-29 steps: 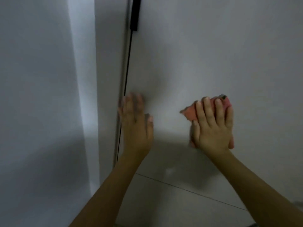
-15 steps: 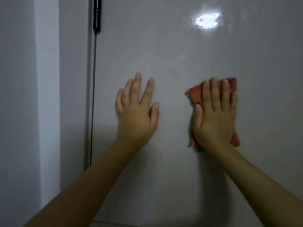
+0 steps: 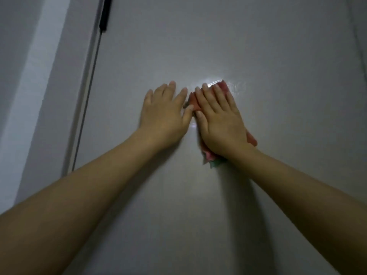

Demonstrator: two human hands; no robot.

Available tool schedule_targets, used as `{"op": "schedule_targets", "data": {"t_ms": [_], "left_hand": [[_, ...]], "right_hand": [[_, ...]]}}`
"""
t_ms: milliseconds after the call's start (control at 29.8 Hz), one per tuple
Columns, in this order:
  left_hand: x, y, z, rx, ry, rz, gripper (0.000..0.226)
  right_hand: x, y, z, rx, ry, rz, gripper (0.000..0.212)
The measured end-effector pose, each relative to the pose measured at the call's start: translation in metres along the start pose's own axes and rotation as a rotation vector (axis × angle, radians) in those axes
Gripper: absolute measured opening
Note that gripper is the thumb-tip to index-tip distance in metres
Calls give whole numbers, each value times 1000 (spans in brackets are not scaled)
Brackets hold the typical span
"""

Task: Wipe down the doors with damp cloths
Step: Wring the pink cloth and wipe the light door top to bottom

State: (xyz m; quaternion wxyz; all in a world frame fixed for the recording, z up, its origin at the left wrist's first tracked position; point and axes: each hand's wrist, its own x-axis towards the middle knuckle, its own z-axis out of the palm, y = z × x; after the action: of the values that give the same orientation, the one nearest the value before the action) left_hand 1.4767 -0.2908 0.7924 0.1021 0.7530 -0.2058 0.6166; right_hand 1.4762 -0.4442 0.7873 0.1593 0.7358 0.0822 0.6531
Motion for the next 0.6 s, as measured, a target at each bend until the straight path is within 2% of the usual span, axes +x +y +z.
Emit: {"op": "schedule_targets", "data": {"t_ms": [67, 202, 302, 336, 403, 504, 537, 605], "left_hand": [[2, -5, 0, -23, -4, 4, 52], [-3, -6, 6, -72, 13, -2, 54], [-5, -2, 12, -60, 18, -22, 65], [-6, 0, 14, -60, 20, -32, 68], [-6, 4, 16, -64, 36, -41, 74], [-6, 4, 18, -56, 50, -37, 78], [-6, 4, 17, -59, 52, -35, 78], [-6, 3, 17, -68, 50, -28, 77]], "right_hand": [[-8, 32, -5, -21, -11, -68, 53], [8, 102, -12, -2, 42, 271, 54], [13, 92, -11, 9, 79, 408, 53], [3, 81, -8, -9, 83, 361, 54], [-30, 62, -2, -5, 66, 146, 54], [-43, 84, -8, -17, 22, -133, 53], [-31, 96, -11, -44, 34, -120, 55], [4, 110, -16, -45, 57, 133, 56]]}}
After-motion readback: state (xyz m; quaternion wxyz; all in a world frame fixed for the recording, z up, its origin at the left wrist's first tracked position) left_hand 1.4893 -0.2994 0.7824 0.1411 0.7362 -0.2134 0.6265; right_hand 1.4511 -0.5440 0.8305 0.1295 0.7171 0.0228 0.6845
